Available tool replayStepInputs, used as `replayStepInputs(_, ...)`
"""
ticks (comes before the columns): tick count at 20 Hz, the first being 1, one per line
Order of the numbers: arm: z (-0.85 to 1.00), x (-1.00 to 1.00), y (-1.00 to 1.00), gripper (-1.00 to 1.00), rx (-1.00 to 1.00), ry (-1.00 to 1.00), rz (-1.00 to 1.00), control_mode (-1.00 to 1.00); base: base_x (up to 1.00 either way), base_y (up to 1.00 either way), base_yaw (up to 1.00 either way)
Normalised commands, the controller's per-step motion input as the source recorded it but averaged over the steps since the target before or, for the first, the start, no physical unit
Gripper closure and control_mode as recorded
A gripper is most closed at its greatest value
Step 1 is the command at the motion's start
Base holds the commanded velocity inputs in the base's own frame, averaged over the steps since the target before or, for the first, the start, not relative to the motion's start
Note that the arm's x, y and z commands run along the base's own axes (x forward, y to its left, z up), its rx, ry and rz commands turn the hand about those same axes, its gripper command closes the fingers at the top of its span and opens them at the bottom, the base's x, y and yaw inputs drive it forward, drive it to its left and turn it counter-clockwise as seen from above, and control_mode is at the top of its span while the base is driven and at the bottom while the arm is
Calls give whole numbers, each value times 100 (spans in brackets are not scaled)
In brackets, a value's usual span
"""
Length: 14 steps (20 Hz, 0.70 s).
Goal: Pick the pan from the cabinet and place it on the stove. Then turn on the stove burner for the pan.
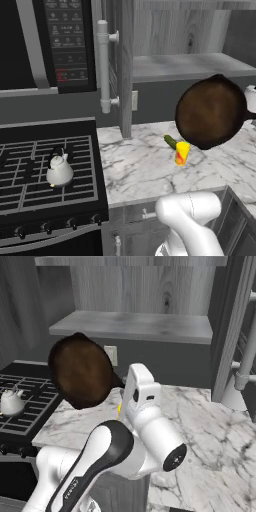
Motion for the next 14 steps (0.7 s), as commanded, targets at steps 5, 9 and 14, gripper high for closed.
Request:
replayStepInputs(5,-20,-47,6,100,-2,0,0,-100,0,0,0)
replayStepInputs(9,-19,-44,7,100,-2,0,0,-100,0,0,0)
replayStepInputs(14,-15,-36,15,100,-3,0,0,-100,0,0,0)
